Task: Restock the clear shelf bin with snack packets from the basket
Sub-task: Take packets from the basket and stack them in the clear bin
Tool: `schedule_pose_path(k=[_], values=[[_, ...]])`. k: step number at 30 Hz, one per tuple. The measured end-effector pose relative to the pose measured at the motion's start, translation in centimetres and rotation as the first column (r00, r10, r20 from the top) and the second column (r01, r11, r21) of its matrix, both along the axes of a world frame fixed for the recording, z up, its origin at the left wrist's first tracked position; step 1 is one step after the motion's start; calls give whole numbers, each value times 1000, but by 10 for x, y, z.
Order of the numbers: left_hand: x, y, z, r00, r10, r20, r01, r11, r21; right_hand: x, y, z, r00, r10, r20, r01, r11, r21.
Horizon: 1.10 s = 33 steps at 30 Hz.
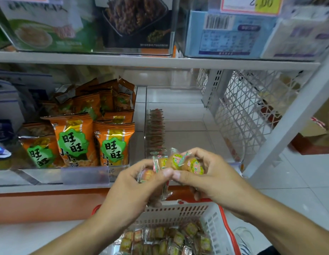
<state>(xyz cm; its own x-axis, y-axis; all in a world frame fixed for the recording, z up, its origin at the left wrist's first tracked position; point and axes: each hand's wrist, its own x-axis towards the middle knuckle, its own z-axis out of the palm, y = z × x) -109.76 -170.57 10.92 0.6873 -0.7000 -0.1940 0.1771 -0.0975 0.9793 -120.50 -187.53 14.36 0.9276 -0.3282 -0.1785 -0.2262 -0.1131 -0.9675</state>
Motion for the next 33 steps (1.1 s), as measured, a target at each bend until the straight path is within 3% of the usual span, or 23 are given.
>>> schedule_pose_path(k=[5, 12, 16, 19, 21, 23, 27, 33], values=[[2, -2, -1, 991, 8, -136, -14, 999, -49, 0, -2, 6, 997, 61, -47, -53, 985, 165], [9, 2, 9, 984, -86, -157, 69, 991, -114, -9, -22, 29, 975, 219, -29, -184, 877, 443], [13, 6, 15, 978, -185, -96, 181, 982, -50, -13, -28, 25, 972, 232, -35, -210, 928, 306], [16, 9, 18, 951, -290, -108, 294, 955, 30, -14, -33, 22, 963, 259, -74, -255, 965, 51], [15, 10, 19, 933, -334, -133, 346, 934, 86, -15, -37, 23, 936, 334, -113, -347, 929, -132], [13, 9, 18, 924, -354, -147, 372, 921, 120, -14, -36, 22, 902, 404, -151, -426, 887, -179], [13, 8, 17, 933, -327, -147, 343, 934, 97, -12, -31, 14, 939, 317, -135, -290, 939, 185], [19, 9, 17, 939, -340, -52, 341, 939, 31, -9, -24, 12, 967, 225, -118, -135, 849, 510]])
